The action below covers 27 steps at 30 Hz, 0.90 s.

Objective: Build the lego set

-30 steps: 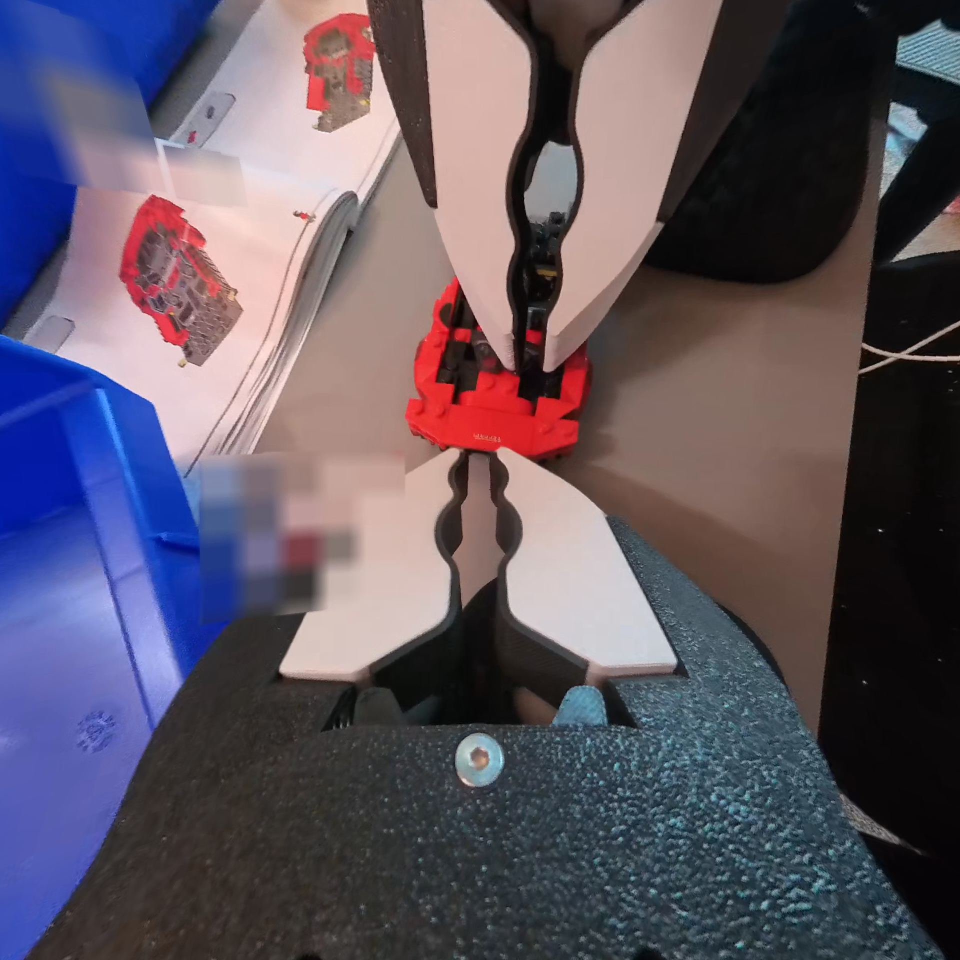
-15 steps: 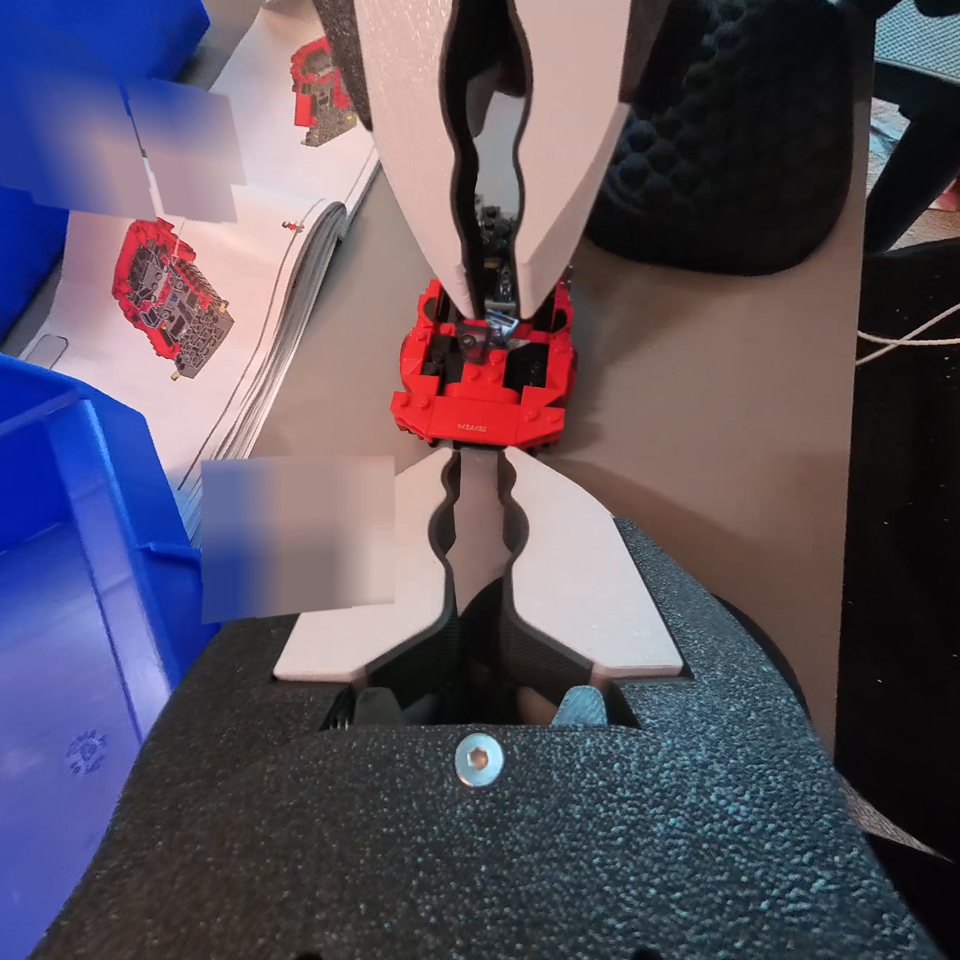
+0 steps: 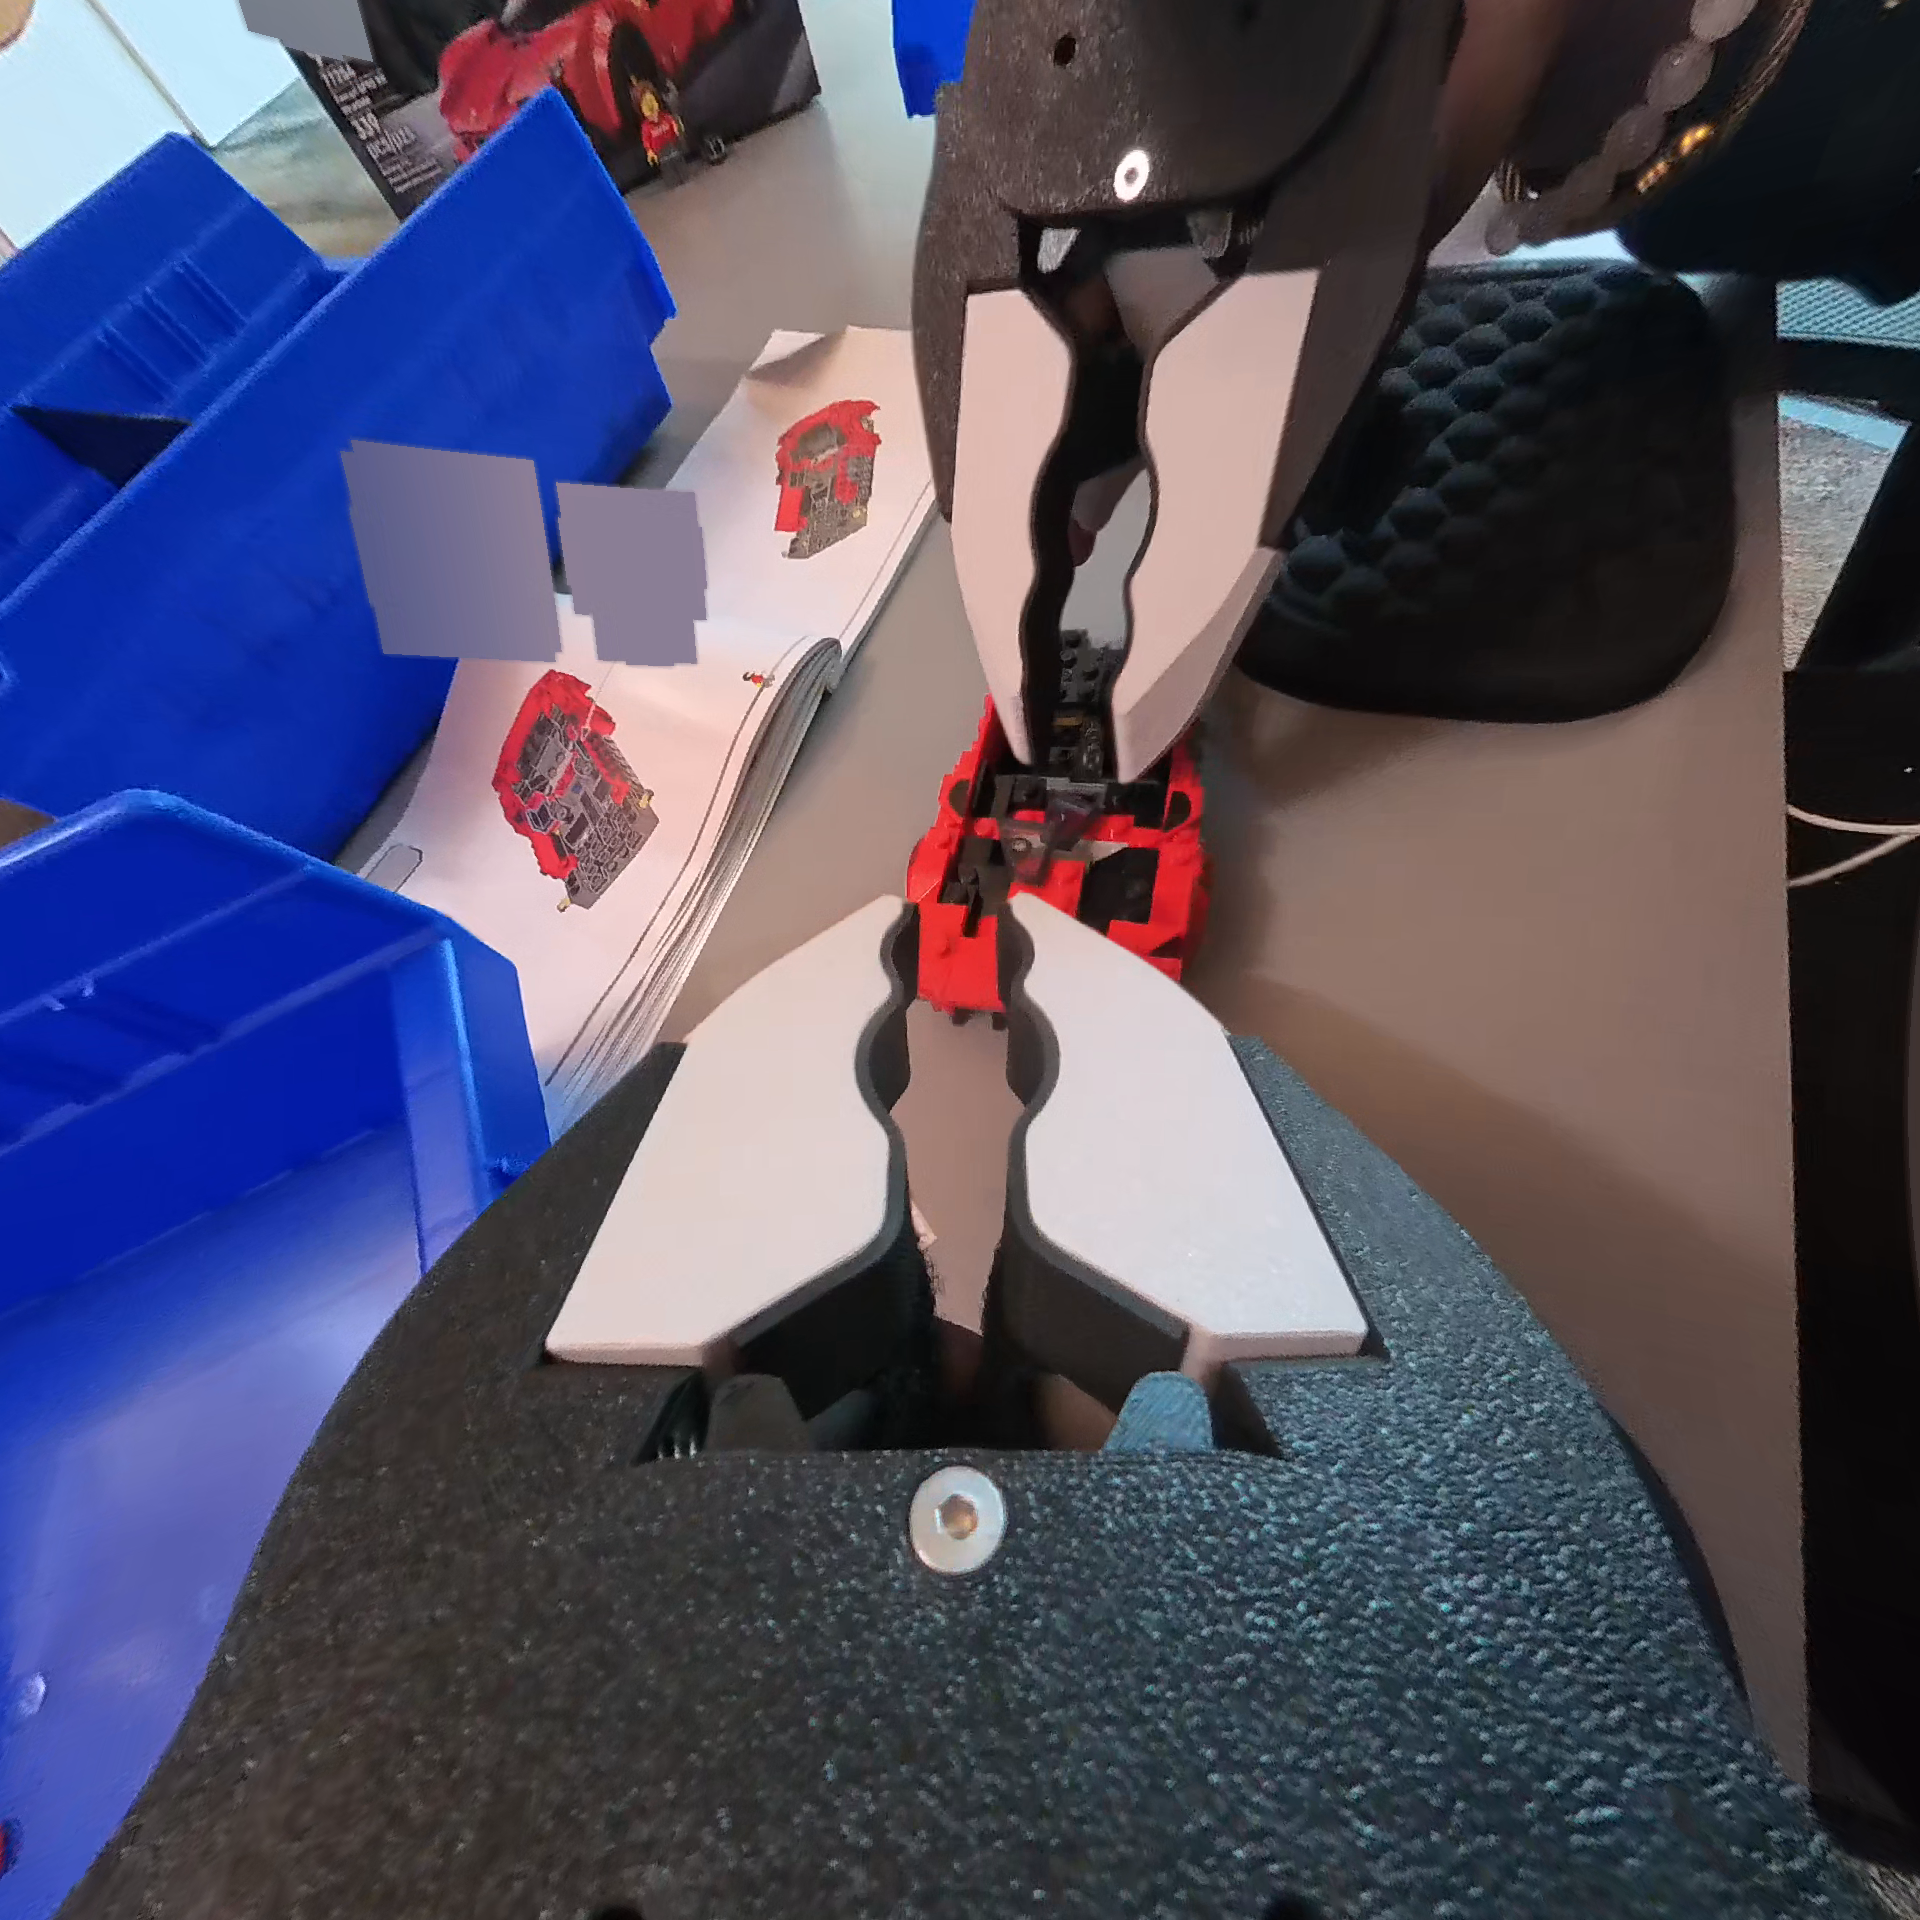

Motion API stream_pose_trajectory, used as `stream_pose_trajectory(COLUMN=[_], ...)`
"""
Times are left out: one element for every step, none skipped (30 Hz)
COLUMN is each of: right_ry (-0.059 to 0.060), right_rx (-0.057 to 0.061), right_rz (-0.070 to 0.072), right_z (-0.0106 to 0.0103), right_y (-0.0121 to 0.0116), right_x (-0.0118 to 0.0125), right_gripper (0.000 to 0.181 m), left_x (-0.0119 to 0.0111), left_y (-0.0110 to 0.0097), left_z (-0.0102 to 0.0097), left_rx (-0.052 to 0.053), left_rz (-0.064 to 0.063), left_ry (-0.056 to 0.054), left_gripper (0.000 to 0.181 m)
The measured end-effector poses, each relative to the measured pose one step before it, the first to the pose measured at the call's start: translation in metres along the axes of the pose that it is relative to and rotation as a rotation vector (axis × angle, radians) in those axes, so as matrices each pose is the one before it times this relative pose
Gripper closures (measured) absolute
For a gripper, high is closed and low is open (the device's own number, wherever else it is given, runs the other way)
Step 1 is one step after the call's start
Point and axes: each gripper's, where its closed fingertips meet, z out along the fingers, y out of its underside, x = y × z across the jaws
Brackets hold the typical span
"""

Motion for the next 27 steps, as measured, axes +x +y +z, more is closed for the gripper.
stream_pose_trajectory(right_ry=[0.0079, 0.0026, -0.0019, -0.0044, -0.0060, -0.0020, 0.0002, -0.0041, -0.0061, -0.0057, -0.0137, -0.0068, -0.0080, -0.0093, -0.0078, -0.0082, -0.0052, 0.0038, 0.0171, 0.0355, 0.0485, 0.0625, 0.0809, 0.0872, 0.0842, 0.0626, 0.0384], right_rx=[-0.0156, -0.0145, -0.0142, -0.0156, -0.0096, -0.0042, -0.0071, -0.0155, -0.0149, -0.0125, 0.0004, -0.0054, -0.0002, -0.0014, -0.0021, 0.0027, 0.0143, 0.0193, 0.0222, 0.0285, 0.0336, 0.0337, 0.0223, 0.0069, -0.0022, 0.0008, 0.0025], right_rz=[-0.0062, -0.0093, -0.0088, -0.0048, -0.0046, -0.0041, -0.0002, 0.0019, 0.0015, 0.0017, 0.0033, 0.0026, -0.0046, -0.0042, -0.0056, -0.0110, -0.0149, -0.0184, -0.0326, -0.0495, -0.0635, -0.0718, -0.0771, -0.0815, -0.0756, -0.0566, -0.0344], right_z=[0.00132, 0.00149, 0.00172, 0.00170, 0.00154, 0.00126, 0.00137, 0.00147, 0.00168, 0.00167, 0.00086, 0.00086, 0.00062, 0.00029, -0.00008, -0.00067, -0.00188, -0.00315, -0.00434, -0.00573, -0.00689, -0.00742, -0.00746, -0.00695, -0.00617, -0.00496, -0.00388], right_y=[-0.00056, -0.00076, -0.00034, -0.00008, -0.00049, -0.00086, 0.00002, 0.00143, 0.00159, 0.00149, -0.00034, 0.00032, -0.00027, -0.00015, 0.00005, -0.00049, -0.00204, -0.00336, -0.00455, -0.00644, -0.00829, -0.00942, -0.00907, -0.00757, -0.00595, -0.00563, -0.00489], right_x=[0.00078, 0.00038, -0.00021, -0.00033, -0.00059, 0.00009, 0.00071, 0.00037, -0.00001, -0.00003, -0.00122, -0.00016, -0.00031, -0.00036, -0.00002, -0.00036, -0.00076, -0.00068, -0.00045, 0.00009, 0.00035, 0.00145, 0.00381, 0.00520, 0.00601, 0.00456, 0.00268], right_gripper=[0.164, 0.166, 0.167, 0.168, 0.167, 0.167, 0.167, 0.167, 0.167, 0.167, 0.168, 0.169, 0.169, 0.169, 0.170, 0.170, 0.170, 0.170, 0.170, 0.170, 0.170, 0.170, 0.170, 0.170, 0.170, 0.169, 0.169], left_x=[0.00090, 0.00101, 0.00090, 0.00076, 0.00049, 0.00013, 0.00030, 0.00068, 0.00060, 0.00034, 0.00012, 0.00035, 0.00074, 0.00105, 0.00096, 0.00092, 0.00086, 0.00067, -0.00036, -0.00114, -0.00115, -0.00127, 0.00041, 0.00240, 0.00198, 0.00153, 0.00183], left_y=[-0.00056, -0.00007, 0.00013, 0.00011, -0.00004, -0.00029, -0.00036, -0.00028, -0.00018, -0.00006, 0.00010, 0.00016, 0.00015, -0.00011, -0.00033, -0.00061, -0.00082, -0.00112, -0.00154, -0.00266, -0.00484, -0.00659, -0.00658, -0.00538, -0.00362, -0.00260, -0.00277], left_z=[0.00055, 0.00048, 0.00008, -0.00013, -0.00027, -0.00034, -0.00029, -0.00022, -0.00008, -0.00009, -0.00001, 0.00006, 0.00008, 0.00023, 0.00014, 0.00020, 0.00011, 0.00001, -0.00003, -0.00014, -0.00060, -0.00056, -0.00012, 0.00019, 0.00059, 0.00088, 0.00049], left_rx=[0.0035, 0.0003, -0.0008, -0.0001, 0.0012, 0.0029, 0.0043, 0.0047, 0.0044, 0.0041, 0.0029, 0.0015, 0.0013, 0.0017, 0.0025, 0.0024, 0.0030, 0.0049, 0.0055, 0.0101, 0.0241, 0.0376, 0.0394, 0.0330, 0.0253, 0.0217, 0.0237], left_rz=[0.0013, 0.0006, 0.0024, 0.0048, 0.0051, 0.0031, 0.0006, -0.0012, -0.0016, -0.0008, 0.0002, 0.0008, 0.0009, 0.0008, 0.0002, -0.0007, -0.0026, -0.0125, -0.0310, -0.0477, -0.0663, -0.0934, -0.1076, -0.1020, -0.0881, -0.0689, -0.0530], left_ry=[0.0026, 0.0044, 0.0040, 0.0018, -0.0001, -0.0008, 0.0015, 0.0048, 0.0054, 0.0026, 0.0011, 0.0024, 0.0048, 0.0066, 0.0064, 0.0052, 0.0046, 0.0037, -0.0017, -0.0048, -0.0042, -0.0023, 0.0127, 0.0267, 0.0222, 0.0182, 0.0203], left_gripper=[0.168, 0.168, 0.168, 0.168, 0.168, 0.168, 0.168, 0.168, 0.168, 0.168, 0.168, 0.168, 0.167, 0.167, 0.167, 0.167, 0.166, 0.166, 0.166, 0.168, 0.170, 0.172, 0.172, 0.173, 0.173, 0.172, 0.172])
